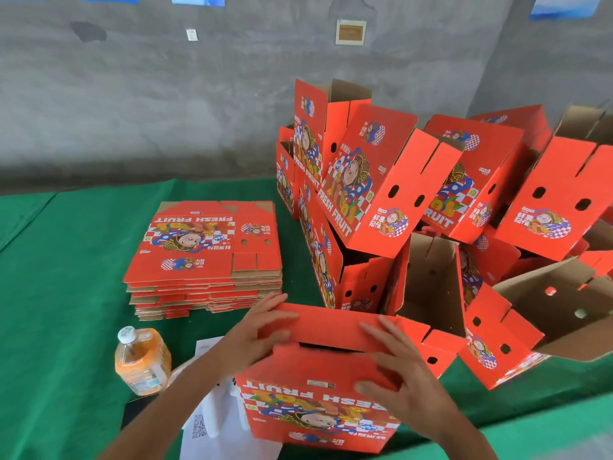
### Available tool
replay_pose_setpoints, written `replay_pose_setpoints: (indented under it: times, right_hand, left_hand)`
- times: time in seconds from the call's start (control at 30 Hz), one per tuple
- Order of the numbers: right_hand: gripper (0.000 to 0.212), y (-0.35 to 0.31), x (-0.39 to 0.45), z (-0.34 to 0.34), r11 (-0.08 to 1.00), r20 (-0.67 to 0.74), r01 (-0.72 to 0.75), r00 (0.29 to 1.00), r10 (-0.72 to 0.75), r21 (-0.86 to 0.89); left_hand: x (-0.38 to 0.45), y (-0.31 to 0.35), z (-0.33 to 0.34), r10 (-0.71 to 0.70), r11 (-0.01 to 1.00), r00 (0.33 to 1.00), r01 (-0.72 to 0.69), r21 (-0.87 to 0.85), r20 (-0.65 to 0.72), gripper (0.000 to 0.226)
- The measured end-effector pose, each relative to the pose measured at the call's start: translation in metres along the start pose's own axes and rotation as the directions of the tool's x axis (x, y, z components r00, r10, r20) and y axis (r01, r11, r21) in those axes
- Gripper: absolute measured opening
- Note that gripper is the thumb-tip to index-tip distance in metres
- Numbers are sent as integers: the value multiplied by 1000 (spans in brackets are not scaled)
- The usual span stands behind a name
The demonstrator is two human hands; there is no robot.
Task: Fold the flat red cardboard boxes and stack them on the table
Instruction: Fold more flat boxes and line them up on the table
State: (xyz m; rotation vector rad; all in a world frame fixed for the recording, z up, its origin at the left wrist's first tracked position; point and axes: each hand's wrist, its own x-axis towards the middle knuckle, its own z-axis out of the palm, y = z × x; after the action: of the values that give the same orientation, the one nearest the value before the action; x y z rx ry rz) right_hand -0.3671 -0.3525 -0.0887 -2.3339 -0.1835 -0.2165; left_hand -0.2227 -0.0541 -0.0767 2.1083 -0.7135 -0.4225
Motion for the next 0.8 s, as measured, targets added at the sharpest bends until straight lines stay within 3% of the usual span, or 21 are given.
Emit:
replay_pose_setpoints:
  times: [0.03, 0.07, 0.13, 0.2, 0.23, 0.33, 0.4, 0.47, 0.57, 0.63, 0.7, 0.8]
  right_hand:
    - [40, 0, 1, 2, 1000, -24, -27, 999, 27, -14]
    - [41, 1, 1, 4, 998, -58, -55, 997, 56, 9]
    - [42, 2, -1, 6, 988, -118, -121, 984, 132, 95]
    - [62, -1, -1, 3, 972, -86, -176, 978, 190, 153]
    - [69, -2, -1, 1, 977, -57, -170, 982, 179, 130]
    - [49, -1, -1, 1, 992, -33, -20, 999, 16, -128]
    - [49, -1, -3, 0, 973, -3, -6, 1000, 6, -232]
    - [56, -2, -2, -1, 948, 63, -4, 998, 26, -318]
    - [58, -1, 2, -1, 917, 121, 6, 992, 46, -398]
    - [48, 0, 5, 2, 942, 51, -16, 998, 35, -334]
    - [32, 2, 6, 9, 985, -105, -56, 994, 39, -162]
    - [46, -4, 6, 18, 940, -276, -184, 924, 265, 286]
  left_hand:
    - [3, 6, 2, -16, 998, 1000, 14, -56, -25, 36]
    - [-3, 8, 2, -17, 990, 997, 27, -136, 75, 37]
    - [-8, 10, 4, -21, 979, 992, 45, -200, 121, 42]
    - [-1, 11, 5, -35, 995, 995, 44, -85, 98, 44]
    - [3, 15, 8, -51, 998, 999, 51, 31, -12, 51]
    - [-14, 6, 9, 56, 966, 996, -72, 248, 73, 58]
    - [-4, 12, 7, 5, 940, 992, -49, 337, 129, 58]
    - [3, 19, 4, -54, 918, 982, -23, 396, 182, 75]
    - [11, 23, 12, -134, 840, 978, 25, 542, 162, 88]
    - [15, 25, 21, -102, 765, 994, 50, 642, 45, 76]
    - [16, 24, 27, -73, 783, 994, 104, 613, -76, 72]
    - [16, 16, 27, -115, 829, 980, 183, 528, -160, 83]
